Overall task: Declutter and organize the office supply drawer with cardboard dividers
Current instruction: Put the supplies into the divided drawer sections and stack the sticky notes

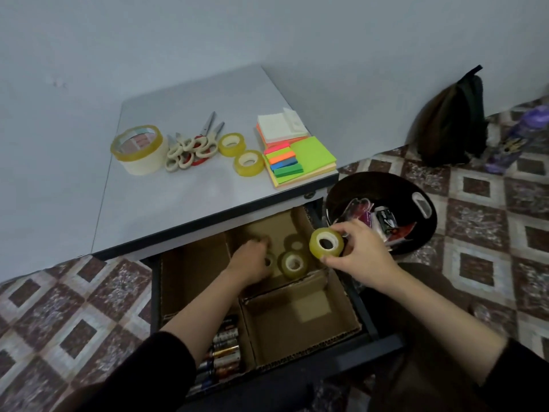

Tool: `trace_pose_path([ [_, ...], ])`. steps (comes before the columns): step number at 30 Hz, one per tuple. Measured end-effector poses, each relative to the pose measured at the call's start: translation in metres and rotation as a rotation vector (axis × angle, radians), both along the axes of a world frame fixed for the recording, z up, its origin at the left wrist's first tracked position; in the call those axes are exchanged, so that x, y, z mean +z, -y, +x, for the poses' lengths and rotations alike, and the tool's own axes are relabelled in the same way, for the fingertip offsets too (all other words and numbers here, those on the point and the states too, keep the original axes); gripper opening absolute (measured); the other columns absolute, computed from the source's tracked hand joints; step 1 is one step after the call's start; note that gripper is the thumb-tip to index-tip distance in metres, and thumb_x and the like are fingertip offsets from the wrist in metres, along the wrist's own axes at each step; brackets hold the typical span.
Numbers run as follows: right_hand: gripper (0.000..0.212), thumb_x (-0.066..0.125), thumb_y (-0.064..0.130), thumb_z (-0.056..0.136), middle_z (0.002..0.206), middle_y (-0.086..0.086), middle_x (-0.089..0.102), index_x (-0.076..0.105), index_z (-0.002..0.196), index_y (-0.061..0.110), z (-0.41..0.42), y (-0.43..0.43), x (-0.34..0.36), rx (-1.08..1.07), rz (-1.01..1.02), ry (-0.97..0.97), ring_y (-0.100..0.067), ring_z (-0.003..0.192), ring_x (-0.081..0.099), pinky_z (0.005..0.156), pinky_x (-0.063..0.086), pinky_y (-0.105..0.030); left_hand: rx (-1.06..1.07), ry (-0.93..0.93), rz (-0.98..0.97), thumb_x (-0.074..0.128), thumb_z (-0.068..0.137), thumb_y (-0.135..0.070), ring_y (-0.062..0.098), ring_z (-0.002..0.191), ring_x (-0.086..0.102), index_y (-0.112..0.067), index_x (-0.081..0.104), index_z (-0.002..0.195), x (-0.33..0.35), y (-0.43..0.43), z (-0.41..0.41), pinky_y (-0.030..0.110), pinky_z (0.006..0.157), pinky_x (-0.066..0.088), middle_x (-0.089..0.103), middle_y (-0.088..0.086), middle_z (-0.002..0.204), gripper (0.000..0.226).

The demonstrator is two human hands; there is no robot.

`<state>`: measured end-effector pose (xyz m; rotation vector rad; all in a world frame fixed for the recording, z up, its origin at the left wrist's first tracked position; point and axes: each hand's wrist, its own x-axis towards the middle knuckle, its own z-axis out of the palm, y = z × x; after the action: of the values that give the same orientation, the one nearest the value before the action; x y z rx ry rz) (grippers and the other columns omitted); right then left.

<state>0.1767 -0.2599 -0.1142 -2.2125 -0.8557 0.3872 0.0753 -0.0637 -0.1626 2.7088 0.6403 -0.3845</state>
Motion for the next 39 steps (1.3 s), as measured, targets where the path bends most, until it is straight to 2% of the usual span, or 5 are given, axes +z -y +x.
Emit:
trace_pose_path([
  [9,0.049,0.079,0.018,0.067,0.095,0.004,0.047,0.059,0.112,0.014,0.003,0.001,-0.01,0.019,0.012,-0.079,-0.004,0.074,0.045,0.063,0.033,-0.014,-0.07,-0.108,0.129,0.06,0.086,-0.028,0.024,0.105,0.054,-0.015,0.043,0.129,-0.005,0.003,0.007,0.032,0.082,0.048,0.053,0.008,0.12,0.048],
  [18,0.056,0.079,0.014,0.07,0.089,0.007,0.057,0.057,0.121,0.008,-0.001,-0.023,-0.001,0.115,-0.036,-0.099,0.003,0.07,0.049,0.057,0.038,-0.001,0.072,0.542,0.193,0.056,0.088,-0.034,0.019,0.118,0.05,-0.015,0.056,0.126,0.005,0.008,-0.075,0.029,0.09,0.046,0.052,0.004,0.131,0.042],
  [21,0.071,0.078,0.021,0.072,0.122,-0.008,0.057,0.048,0.135,0.008,-0.004,-0.042,-0.007,0.198,-0.12,-0.057,-0.014,0.103,0.056,0.081,0.043,-0.016,0.122,0.472,0.155,0.031,0.087,-0.058,0.018,0.121,0.048,-0.023,0.04,0.139,-0.003,0.001,-0.105,0.028,0.083,0.049,0.044,-0.001,0.141,0.063],
  [27,0.066,0.074,0.034,0.074,0.132,-0.007,0.053,0.05,0.133,0.016,-0.02,-0.083,-0.028,0.3,-0.273,0.172,-0.023,0.125,0.047,0.1,0.04,-0.032,0.046,0.341,0.113,0.004,0.074,-0.077,0.013,0.134,0.033,-0.05,-0.013,0.136,-0.016,-0.004,-0.109,0.016,0.064,0.045,0.006,-0.016,0.155,0.07],
  [39,0.056,0.071,0.035,0.079,0.119,-0.004,0.062,0.053,0.128,0.016,-0.024,-0.127,-0.058,0.44,-0.51,0.29,-0.022,0.109,0.057,0.092,0.043,-0.034,0.077,0.285,0.102,0.025,0.09,-0.063,0.018,0.13,0.038,-0.042,-0.007,0.145,-0.011,-0.003,-0.107,0.03,0.081,0.048,0.025,-0.004,0.152,0.067],
])
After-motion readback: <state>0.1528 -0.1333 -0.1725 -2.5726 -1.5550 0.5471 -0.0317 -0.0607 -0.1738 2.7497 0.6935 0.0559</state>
